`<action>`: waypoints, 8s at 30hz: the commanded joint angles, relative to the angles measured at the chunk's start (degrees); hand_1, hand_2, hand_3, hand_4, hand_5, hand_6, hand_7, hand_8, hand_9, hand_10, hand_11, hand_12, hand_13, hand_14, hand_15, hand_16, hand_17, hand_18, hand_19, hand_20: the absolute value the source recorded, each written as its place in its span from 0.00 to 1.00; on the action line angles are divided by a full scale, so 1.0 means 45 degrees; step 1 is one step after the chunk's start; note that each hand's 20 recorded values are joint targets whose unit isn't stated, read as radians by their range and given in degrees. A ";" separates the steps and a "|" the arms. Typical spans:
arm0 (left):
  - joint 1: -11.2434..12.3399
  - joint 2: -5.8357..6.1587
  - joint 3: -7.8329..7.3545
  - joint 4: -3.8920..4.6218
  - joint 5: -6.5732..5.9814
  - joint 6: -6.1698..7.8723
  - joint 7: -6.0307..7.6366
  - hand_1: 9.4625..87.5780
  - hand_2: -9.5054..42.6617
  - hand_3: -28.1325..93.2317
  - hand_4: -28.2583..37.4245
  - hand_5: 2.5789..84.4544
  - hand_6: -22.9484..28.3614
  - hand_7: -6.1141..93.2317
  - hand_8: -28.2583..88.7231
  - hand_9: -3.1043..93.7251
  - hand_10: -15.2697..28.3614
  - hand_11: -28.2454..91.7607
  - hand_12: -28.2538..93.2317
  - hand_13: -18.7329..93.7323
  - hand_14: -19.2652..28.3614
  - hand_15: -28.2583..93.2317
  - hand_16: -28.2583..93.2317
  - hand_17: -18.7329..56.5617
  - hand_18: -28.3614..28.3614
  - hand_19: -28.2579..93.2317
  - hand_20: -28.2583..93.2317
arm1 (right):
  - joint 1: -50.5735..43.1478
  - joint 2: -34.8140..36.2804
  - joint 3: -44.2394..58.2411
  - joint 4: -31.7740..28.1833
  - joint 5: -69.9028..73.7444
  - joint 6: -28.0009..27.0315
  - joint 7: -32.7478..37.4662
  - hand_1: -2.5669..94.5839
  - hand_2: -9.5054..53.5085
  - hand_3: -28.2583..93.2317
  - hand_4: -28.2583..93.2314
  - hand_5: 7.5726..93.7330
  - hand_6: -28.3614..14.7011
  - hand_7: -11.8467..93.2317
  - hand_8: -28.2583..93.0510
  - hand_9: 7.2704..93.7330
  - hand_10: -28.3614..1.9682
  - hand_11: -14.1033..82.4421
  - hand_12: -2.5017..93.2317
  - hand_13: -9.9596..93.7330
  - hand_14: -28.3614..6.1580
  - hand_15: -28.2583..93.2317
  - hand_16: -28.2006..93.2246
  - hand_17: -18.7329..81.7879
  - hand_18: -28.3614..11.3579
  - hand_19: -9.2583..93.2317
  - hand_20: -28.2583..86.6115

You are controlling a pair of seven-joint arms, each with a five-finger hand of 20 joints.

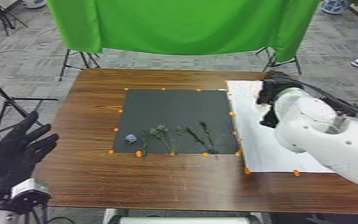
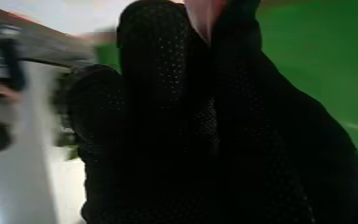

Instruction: Arrange flowers

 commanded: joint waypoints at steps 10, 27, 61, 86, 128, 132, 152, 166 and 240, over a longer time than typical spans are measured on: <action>0.0466 -0.0260 -0.0317 -0.0018 -0.0107 -0.0089 0.0125 0.24 0.30 0.74 0.11 0.35 0.59 0.13 0.18 0.31 0.78 0.43 0.33 0.34 0.99 0.69 0.13 0.13 1.00 0.66 0.24 | 0.3286 -0.5742 -0.2869 0.1209 0.0069 -0.0025 -0.1639 0.64 0.04 0.83 0.00 0.82 0.63 0.32 0.28 0.97 0.65 0.31 0.32 0.91 0.65 0.62 0.37 0.75 0.42 1.00 0.24; -0.2204 -0.1074 0.0019 0.0372 0.1375 -0.1307 -0.2093 0.24 0.30 0.74 0.12 0.36 0.59 0.12 0.19 0.32 0.78 0.42 0.33 0.34 0.99 0.69 0.14 0.14 1.00 0.66 0.23 | 0.1677 -0.8430 -0.2758 0.4001 0.0210 -0.0635 -0.0941 0.63 0.04 0.83 0.00 0.81 0.65 0.32 0.28 0.97 0.65 0.32 0.31 0.91 0.65 0.62 0.37 0.74 0.41 1.00 0.25; -0.2867 -0.0668 0.0524 0.0711 0.1143 -0.1363 -0.1819 0.24 0.30 0.74 0.12 0.36 0.59 0.12 0.18 0.32 0.78 0.42 0.33 0.34 0.99 0.69 0.14 0.14 1.00 0.66 0.23 | 0.1652 -0.9673 -0.3401 0.4653 0.0807 -0.0102 -0.0957 0.60 0.04 0.79 0.00 0.79 0.74 0.30 0.24 0.97 0.74 0.28 0.28 0.90 0.68 0.63 0.38 0.71 0.43 1.00 0.30; -0.2812 -0.0643 0.0674 0.0744 0.1082 -0.1382 -0.1742 0.25 0.31 0.74 0.12 0.36 0.60 0.13 0.18 0.32 0.78 0.43 0.33 0.34 0.99 0.69 0.14 0.13 1.00 0.66 0.23 | 0.2008 -0.9870 -0.3694 0.4748 0.0997 0.0067 -0.0529 0.49 0.03 0.81 0.00 0.68 0.64 0.28 0.20 0.88 0.60 0.39 0.20 0.87 0.64 0.64 0.36 0.69 0.40 1.00 0.29; -0.2805 -0.0391 0.0861 0.0826 0.0879 -0.1219 -0.1390 0.25 0.30 0.74 0.12 0.36 0.60 0.13 0.18 0.32 0.78 0.43 0.33 0.34 0.99 0.69 0.13 0.13 1.00 0.66 0.23 | 0.2377 -0.9809 -0.4308 0.4535 0.0716 0.0804 -0.0651 0.61 0.00 0.79 0.00 0.85 0.67 0.29 0.27 0.99 0.71 0.27 0.30 0.93 0.69 0.58 0.38 0.78 0.50 1.00 0.15; -0.2709 -0.0572 0.0777 0.0801 0.0974 -0.1318 -0.1496 0.25 0.30 0.74 0.12 0.36 0.59 0.13 0.18 0.32 0.78 0.43 0.33 0.34 0.99 0.69 0.13 0.13 1.00 0.66 0.23 | 0.2350 -0.9718 -0.4152 0.4349 0.1079 0.0926 -0.0830 0.56 0.00 0.77 0.00 0.75 0.62 0.34 0.25 0.92 0.64 0.31 0.28 0.91 0.68 0.60 0.37 0.76 0.48 1.00 0.17; 0.0052 -0.0201 0.0006 0.0075 -0.0033 0.0021 0.0281 0.23 0.31 0.73 0.10 0.36 0.59 0.13 0.18 0.32 0.78 0.42 0.33 0.34 0.99 0.69 0.14 0.13 1.00 0.66 0.23 | 0.2920 -0.6668 -0.2227 0.1222 0.1603 -0.1841 -0.1397 0.33 0.16 0.81 0.02 0.53 0.52 0.23 0.16 0.70 0.36 0.34 0.18 0.78 0.43 0.66 0.34 0.68 0.34 1.00 0.14; -0.0784 -0.0243 0.0807 0.0016 0.0351 -0.0006 -0.0460 0.23 0.32 0.73 0.10 0.36 0.59 0.12 0.18 0.32 0.78 0.42 0.33 0.34 0.99 0.68 0.14 0.13 1.00 0.66 0.24 | 0.0808 -0.1975 -0.0001 0.0301 0.2219 -0.1337 0.0242 0.33 0.17 0.84 0.03 0.53 0.51 0.23 0.16 0.66 0.33 0.33 0.18 0.76 0.41 0.67 0.33 0.67 0.33 1.00 0.16; -0.1371 0.0199 0.1572 0.0275 -0.0129 -0.0003 0.0185 0.23 0.32 0.73 0.10 0.36 0.60 0.13 0.18 0.32 0.78 0.43 0.33 0.34 0.99 0.69 0.13 0.13 1.00 0.66 0.23 | -0.0669 -0.0068 0.0314 0.3229 0.2015 -0.3111 0.3214 0.63 0.04 0.80 0.00 0.70 0.59 0.26 0.24 0.82 0.60 0.22 0.26 0.87 0.59 0.59 0.37 0.77 0.47 1.00 0.07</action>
